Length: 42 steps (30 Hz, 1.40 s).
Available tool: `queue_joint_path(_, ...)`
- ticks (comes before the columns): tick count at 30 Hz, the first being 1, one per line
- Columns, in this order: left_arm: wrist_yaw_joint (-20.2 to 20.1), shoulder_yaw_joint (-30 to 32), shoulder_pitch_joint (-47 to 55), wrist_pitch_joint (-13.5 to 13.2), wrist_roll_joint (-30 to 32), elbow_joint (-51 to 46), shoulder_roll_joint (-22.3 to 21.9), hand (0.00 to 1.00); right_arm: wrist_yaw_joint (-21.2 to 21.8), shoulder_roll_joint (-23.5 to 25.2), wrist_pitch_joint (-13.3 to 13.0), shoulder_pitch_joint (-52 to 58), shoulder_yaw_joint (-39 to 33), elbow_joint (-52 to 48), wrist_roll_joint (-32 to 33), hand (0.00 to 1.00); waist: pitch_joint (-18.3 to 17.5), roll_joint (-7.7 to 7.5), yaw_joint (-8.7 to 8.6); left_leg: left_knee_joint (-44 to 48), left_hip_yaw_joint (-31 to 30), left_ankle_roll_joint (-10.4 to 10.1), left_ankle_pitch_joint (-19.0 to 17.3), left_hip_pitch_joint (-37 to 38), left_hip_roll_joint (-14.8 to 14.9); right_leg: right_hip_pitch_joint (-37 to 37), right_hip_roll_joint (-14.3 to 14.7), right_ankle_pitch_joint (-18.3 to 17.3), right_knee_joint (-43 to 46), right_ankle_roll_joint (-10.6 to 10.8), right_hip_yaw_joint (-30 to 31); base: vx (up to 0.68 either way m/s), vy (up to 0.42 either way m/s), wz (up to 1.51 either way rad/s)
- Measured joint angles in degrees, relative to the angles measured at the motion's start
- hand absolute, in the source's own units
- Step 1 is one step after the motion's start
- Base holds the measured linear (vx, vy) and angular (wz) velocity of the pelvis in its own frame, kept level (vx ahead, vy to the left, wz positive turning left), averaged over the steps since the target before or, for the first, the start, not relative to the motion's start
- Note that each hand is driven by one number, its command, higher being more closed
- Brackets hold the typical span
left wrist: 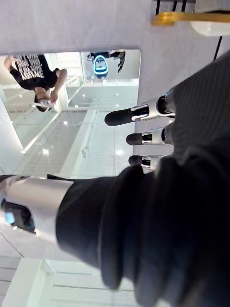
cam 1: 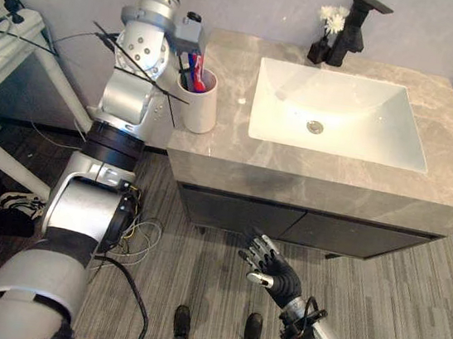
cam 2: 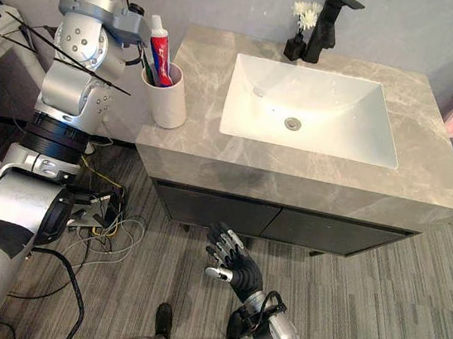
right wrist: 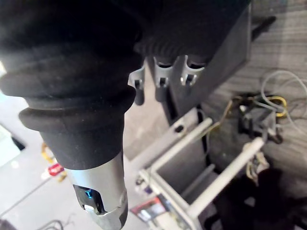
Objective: Organize washtable
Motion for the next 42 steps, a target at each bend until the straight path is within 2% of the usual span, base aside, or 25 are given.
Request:
queue_joint_path(5, -1.26, 7.03, 12.61, -0.38, -3.55, -7.83, 0.08, 0.00, 0.11, 1.19, 0.41, 1.21, -1.08, 0.74, -0.47, 0.00, -2.68, 1.91, 0.48, -0.05, -1.52, 0.06, 0.39, 0.05, -0.50, 1.17, -0.10, -0.71, 0.01, 0.26, -2.35, 0.04, 0.020, 0.24)
queue_joint_path(8, -1.89, 11.90, 21.18, -0.73, -5.48, -14.83, 0.11, 0.00, 0.15, 1.97, 0.45, 1.23, -1.26, 1.16, -1.30, 0.00, -3.12, 1.98, 1.75, -0.32, -2.24, 0.04, 0.37, 0.07, -0.46, 1.54, 0.00, -1.09, 0.01, -0.17, -2.95, 0.00, 0.018, 0.10)
queue_joint_path(13, -4.02, 17.72, 39.18, -1.16, -6.20, -25.70, -0.87, 0.00, 0.23, 2.79, 0.52, 2.12, -3.49, 1.19, -2.12, 0.00, -3.95, 1.82, 2.10, -0.34, -2.96, -0.13, 0.30, 0.10, -0.54, 1.99, -0.03, -1.61, 0.01, -0.26, -3.85, 0.00, 0.014, 0.10)
queue_joint_path(14, -4.90, 18.55, 44.15, -1.08, -6.58, -27.24, -2.43, 1.00, 0.23, 3.04, 0.52, 2.39, -4.11, 1.20, -2.13, 0.00, -4.32, 1.83, 2.28, -0.34, -2.96, -0.13, 0.30, 0.10, -0.55, 1.99, -0.05, -1.63, 0.01, -0.25, -3.85, 0.00, 0.000, 0.00)
queue_joint_path(18, -8.24, 17.32, 57.49, 1.07, -7.82, -29.21, -8.85, 1.00, 0.24, 3.16, 0.58, 3.50, -6.33, 1.20, -2.14, 0.00, -4.57, 1.78, 3.40, -0.35, -2.89, -0.27, 0.21, 0.17, -0.52, 1.99, -0.05, -1.65, 0.02, -0.25, -3.79, 0.00, 0.000, 0.00)
queue_joint_path(21, -11.00, 14.67, 64.15, 3.38, -8.93, -29.18, -10.38, 1.00, 0.22, 3.00, 0.75, 4.17, -7.70, 1.20, -2.12, 0.00, -4.56, 1.77, 3.36, -0.35, -2.84, -0.29, 0.20, 0.21, -0.43, 1.80, -0.40, -2.14, 0.59, 0.02, -3.74, 0.00, 0.000, 0.00)
queue_joint_path(24, -12.90, 12.94, 66.42, 4.79, -8.91, -29.17, -10.73, 1.00, 0.22, 1.89, 0.77, 5.18, -8.72, 1.20, -2.12, 0.00, -4.50, 1.65, 3.39, -0.36, -2.78, -0.29, 0.19, 0.36, -0.43, 1.74, -0.52, -2.33, 1.02, 0.14, -3.70, 0.00, 0.000, 0.00)
queue_joint_path(30, -13.69, 10.80, 65.41, 5.27, -8.63, -27.64, -11.11, 1.00, 0.23, 1.04, 0.85, 5.60, -9.04, 1.19, -2.13, 0.00, -3.95, 0.73, 3.31, -0.37, -1.34, -0.28, 0.16, 0.27, -0.31, 0.54, -0.62, -2.55, 1.85, 0.27, -2.37, 0.00, 0.016, -0.12)
queue_joint_path(37, -13.33, 7.25, 55.68, 6.01, -6.20, -20.08, -11.05, 1.00, 0.22, 1.11, 0.88, 3.62, -8.86, 1.19, -2.13, 0.00, -2.73, -0.85, 3.04, -0.35, 0.24, -0.23, 0.12, -0.38, -0.28, -1.13, -0.69, -2.29, 2.51, 0.08, -0.79, 0.03, 0.017, -0.10)
queue_joint_path(39, -12.81, 7.15, 50.43, 6.10, -5.09, -16.91, -10.59, 1.00, 0.21, 1.14, 0.88, 2.72, -8.78, 1.18, -2.14, 0.00, -2.26, -1.08, 1.97, -0.35, 0.40, -0.17, 0.08, -0.43, -0.31, -1.24, -0.68, -2.21, 2.52, 0.01, -0.69, 0.04, 0.019, -0.04)
queue_joint_path(42, -12.15, 6.46, 47.11, 6.11, -4.52, -14.87, -8.72, 1.00, 0.21, 1.12, 0.87, 2.14, -8.77, 1.17, -2.13, 0.00, -1.98, -1.19, 1.63, -0.34, 1.24, -0.01, -0.02, -0.61, -0.23, -1.90, -0.63, -2.09, 2.59, 0.02, 0.15, 0.03, 0.013, -0.13)
